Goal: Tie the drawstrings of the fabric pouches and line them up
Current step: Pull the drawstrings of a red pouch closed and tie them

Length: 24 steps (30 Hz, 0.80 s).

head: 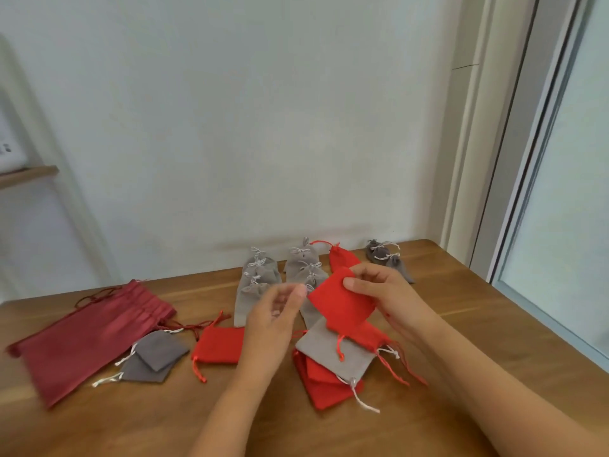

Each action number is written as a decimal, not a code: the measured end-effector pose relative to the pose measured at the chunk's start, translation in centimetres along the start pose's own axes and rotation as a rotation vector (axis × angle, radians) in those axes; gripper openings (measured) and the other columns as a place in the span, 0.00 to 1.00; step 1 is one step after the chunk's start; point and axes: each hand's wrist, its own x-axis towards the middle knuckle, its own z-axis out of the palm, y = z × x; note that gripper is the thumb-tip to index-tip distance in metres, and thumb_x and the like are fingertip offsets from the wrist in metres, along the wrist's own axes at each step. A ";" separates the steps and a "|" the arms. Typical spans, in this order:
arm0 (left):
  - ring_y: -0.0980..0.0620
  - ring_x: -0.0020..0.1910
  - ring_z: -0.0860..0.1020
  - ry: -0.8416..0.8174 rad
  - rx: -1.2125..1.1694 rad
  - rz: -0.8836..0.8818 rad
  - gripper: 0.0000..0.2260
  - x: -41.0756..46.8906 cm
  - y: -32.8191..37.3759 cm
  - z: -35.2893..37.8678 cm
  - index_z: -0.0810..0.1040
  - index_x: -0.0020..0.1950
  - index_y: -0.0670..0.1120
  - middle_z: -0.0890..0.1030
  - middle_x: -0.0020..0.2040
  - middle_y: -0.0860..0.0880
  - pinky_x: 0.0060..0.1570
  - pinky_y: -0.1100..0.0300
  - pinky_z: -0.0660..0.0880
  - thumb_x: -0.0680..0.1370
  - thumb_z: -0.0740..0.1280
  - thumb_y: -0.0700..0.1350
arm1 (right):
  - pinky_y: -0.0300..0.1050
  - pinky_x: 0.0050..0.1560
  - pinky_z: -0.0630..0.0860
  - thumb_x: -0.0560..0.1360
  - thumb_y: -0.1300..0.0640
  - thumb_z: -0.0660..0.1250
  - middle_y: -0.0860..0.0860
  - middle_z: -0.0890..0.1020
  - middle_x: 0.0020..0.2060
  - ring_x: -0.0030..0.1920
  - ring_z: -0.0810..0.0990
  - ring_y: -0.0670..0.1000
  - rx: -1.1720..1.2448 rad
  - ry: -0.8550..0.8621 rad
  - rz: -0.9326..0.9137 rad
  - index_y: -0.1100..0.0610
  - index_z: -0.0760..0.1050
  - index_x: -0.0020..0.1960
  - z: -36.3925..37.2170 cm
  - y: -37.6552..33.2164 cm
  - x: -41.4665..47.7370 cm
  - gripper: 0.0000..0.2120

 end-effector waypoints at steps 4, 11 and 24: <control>0.58 0.46 0.82 -0.138 -0.254 -0.084 0.13 -0.5 0.0 1.6 0.81 0.51 0.45 0.85 0.46 0.53 0.44 0.69 0.75 0.71 0.69 0.51 | 0.35 0.30 0.75 0.75 0.64 0.67 0.50 0.82 0.32 0.30 0.79 0.45 0.058 -0.011 -0.002 0.59 0.78 0.46 0.3 -0.5 0.4 0.02; 0.51 0.33 0.81 -0.030 -0.437 -0.215 0.08 -0.2 -0.5 0.9 0.76 0.45 0.42 0.83 0.35 0.46 0.33 0.63 0.79 0.81 0.60 0.40 | 0.35 0.31 0.75 0.75 0.62 0.68 0.50 0.82 0.34 0.31 0.79 0.44 -0.031 -0.092 0.041 0.55 0.76 0.51 2.1 1.0 2.4 0.06; 0.54 0.25 0.74 -0.130 -0.121 -0.089 0.05 0.4 -1.7 1.6 0.79 0.44 0.42 0.79 0.29 0.47 0.28 0.62 0.71 0.76 0.70 0.43 | 0.36 0.36 0.67 0.81 0.58 0.62 0.47 0.77 0.29 0.31 0.71 0.38 -0.554 -0.006 -0.160 0.61 0.78 0.46 0.9 3.2 2.3 0.10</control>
